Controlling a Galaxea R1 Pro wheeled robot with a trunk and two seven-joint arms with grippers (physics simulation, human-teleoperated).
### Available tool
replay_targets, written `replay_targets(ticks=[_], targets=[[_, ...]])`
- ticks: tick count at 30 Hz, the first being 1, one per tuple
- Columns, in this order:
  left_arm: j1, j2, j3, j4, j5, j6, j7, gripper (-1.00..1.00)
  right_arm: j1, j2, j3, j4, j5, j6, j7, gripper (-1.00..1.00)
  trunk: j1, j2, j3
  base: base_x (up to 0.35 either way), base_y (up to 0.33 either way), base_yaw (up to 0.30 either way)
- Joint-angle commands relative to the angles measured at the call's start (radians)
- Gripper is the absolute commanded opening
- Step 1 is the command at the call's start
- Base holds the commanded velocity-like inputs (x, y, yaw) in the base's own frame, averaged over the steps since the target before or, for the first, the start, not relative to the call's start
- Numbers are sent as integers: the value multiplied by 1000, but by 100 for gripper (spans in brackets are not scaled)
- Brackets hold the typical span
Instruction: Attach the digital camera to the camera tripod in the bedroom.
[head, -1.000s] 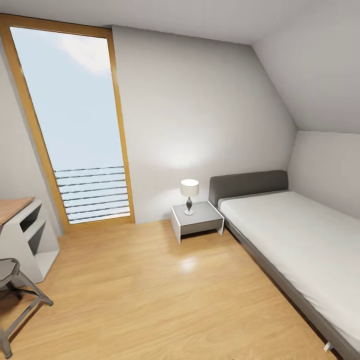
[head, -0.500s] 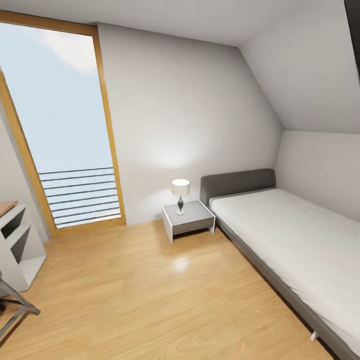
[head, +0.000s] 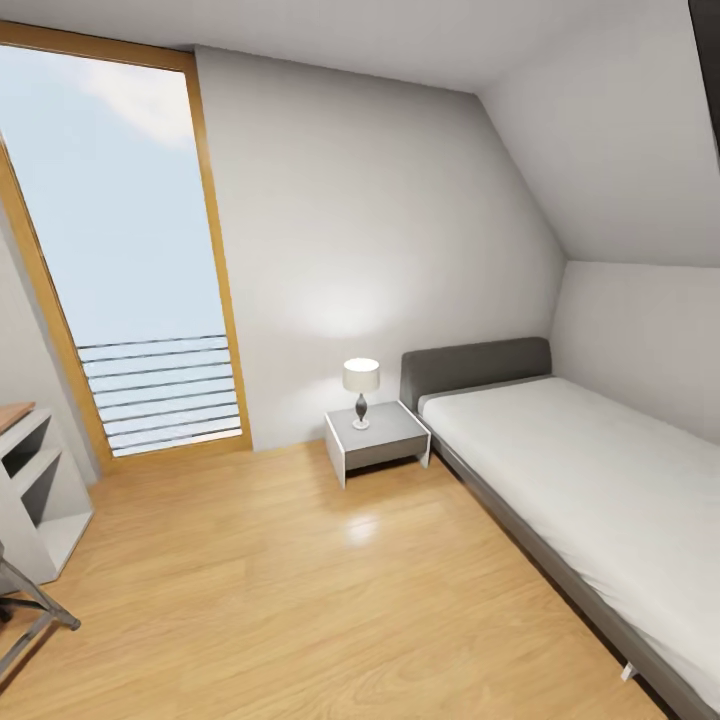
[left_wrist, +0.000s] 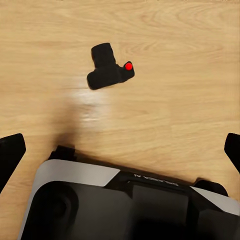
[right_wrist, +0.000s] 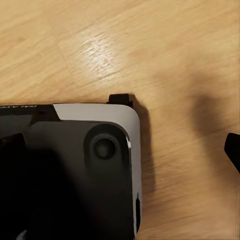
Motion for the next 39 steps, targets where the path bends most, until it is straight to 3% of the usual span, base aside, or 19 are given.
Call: replay_targets(ticks=[1,5,9,11,12,15,16,18,20,21,24,25,26,28,30,31,32,35,39], targets=[[1,0,2,-6,10,8,1,100,-1,-1,-9,1,11,2,4,100,0,-1,-1,0,0,0],[0,0,2,-29,8,13,-1,100,-1,-2,-10,-16,18,10,10,100,0,-1,-1,0,0,0],[-5,2,2,-105,6,50,-1,100,4,-4,-8,-137,52,63,17,100,0,-1,-1,0,0,0],[-22,12,2,-152,7,128,-1,100,0,-1,-8,-258,68,159,19,100,0,-1,-1,0,0,0],[-51,22,2,-180,8,205,-1,100,-8,1,-8,-349,72,252,23,100,0,-1,-1,0,0,0],[-119,35,2,-214,10,326,-1,100,-36,5,-10,-493,69,412,33,100,0,-1,-1,0,0,0],[-169,40,3,-231,10,393,-1,100,-62,9,-11,-583,57,512,44,100,0,-1,-1,0,0,0],[-219,42,3,-243,12,440,-1,100,-91,13,-12,-661,35,598,56,100,0,-1,-1,0,0,0],[-269,42,4,-252,16,470,-1,100,-123,15,-12,-721,5,665,67,100,0,-1,-1,0,0,0],[-317,40,6,-258,26,489,-1,100,-159,16,-12,-762,-33,712,78,100,0,-1,-1,0,0,0],[-384,32,9,-263,53,505,-1,100,-218,18,-10,-797,-90,756,90,100,0,-1,-1,0,0,0],[-402,26,9,-266,65,508,-1,100,-238,18,-10,-804,-108,766,93,100,0,-1,-1,0,0,0],[-432,6,9,-274,87,511,0,100,-276,18,-10,-813,-140,779,97,100,0,-1,-1,0,0,0],[-451,-26,8,-287,102,509,0,100,-304,18,-9,-820,-166,788,101,100,0,-1,-1,0,0,0],[-464,-65,6,-302,110,503,2,100,-322,19,-9,-829,-186,794,104,100,0,-1,-1,0,0,0],[-472,-101,4,-317,113,495,6,100,-333,20,-8,-840,-199,796,107,100,0,-1,-1,0,0,0],[-474,-114,3,-323,114,491,11,100,-338,20,-8,-847,-204,795,110,100,0,-1,-1,0,0,0],[-481,-147,-2,-346,118,482,35,100,-347,27,-7,-871,-216,792,125,100,0,-1,-1,0,0,0],[-484,-163,-16,-360,121,478,61,100,-351,41,-5,-884,-220,793,134,100,0,-1,-1,0,0,0]])
